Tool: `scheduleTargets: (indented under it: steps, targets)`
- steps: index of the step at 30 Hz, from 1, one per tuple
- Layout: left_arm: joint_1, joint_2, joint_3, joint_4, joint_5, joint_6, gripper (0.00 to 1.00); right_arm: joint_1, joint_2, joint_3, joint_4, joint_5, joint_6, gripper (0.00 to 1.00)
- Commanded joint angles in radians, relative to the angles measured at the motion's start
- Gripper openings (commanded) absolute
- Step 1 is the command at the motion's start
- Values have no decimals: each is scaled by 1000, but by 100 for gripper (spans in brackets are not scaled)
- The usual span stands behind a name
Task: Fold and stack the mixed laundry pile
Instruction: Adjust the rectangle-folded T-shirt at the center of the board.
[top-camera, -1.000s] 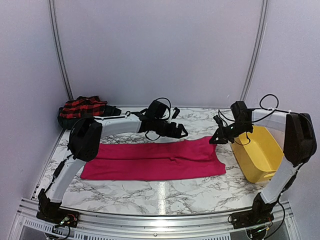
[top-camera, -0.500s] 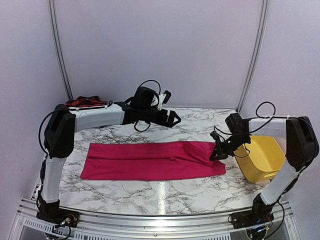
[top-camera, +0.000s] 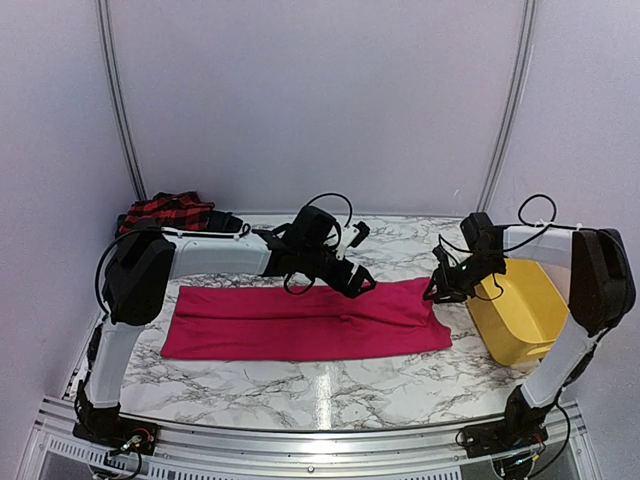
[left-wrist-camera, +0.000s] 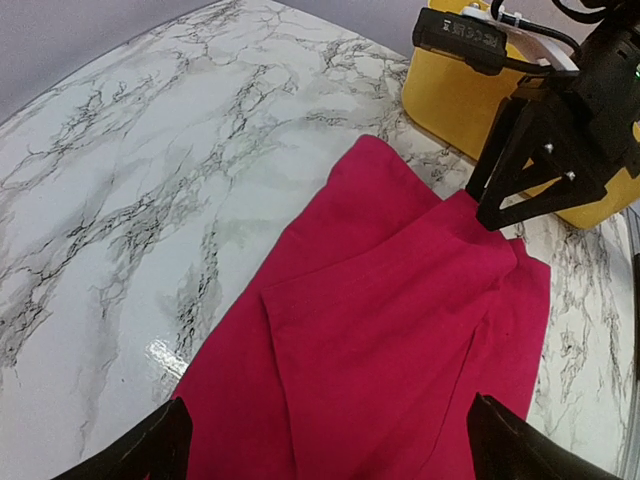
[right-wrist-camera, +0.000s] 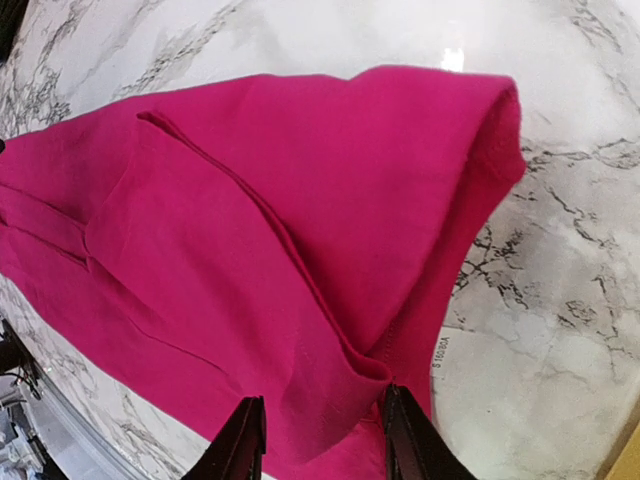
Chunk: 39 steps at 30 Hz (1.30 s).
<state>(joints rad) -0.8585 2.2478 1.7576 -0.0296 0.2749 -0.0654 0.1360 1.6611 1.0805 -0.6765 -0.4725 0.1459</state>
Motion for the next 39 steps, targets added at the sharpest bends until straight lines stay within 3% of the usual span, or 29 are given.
scheduleTargets:
  steps: [1,8,17,21,26,31,39]
  targets:
    - [10,-2,10,-1,-35,21,99,-6,-24,18,-46,47,2,37]
    - [9,7,20,-1,-40,15,99,-7,6,4,16,2,25,36]
    - [18,-6,19,1,-53,21,99,-15,95,56,0,53,41,38]
    - [20,-10,14,1,-55,18,99,-16,79,71,0,33,38,23]
    - [22,-13,4,6,-54,15,99,-13,54,84,-28,32,35,24]
    - [25,-18,0,9,-62,18,99,-13,35,78,-37,8,20,2]
    - [38,-60,-50,57,-79,19,99,20,-45,74,-70,-50,-61,0]
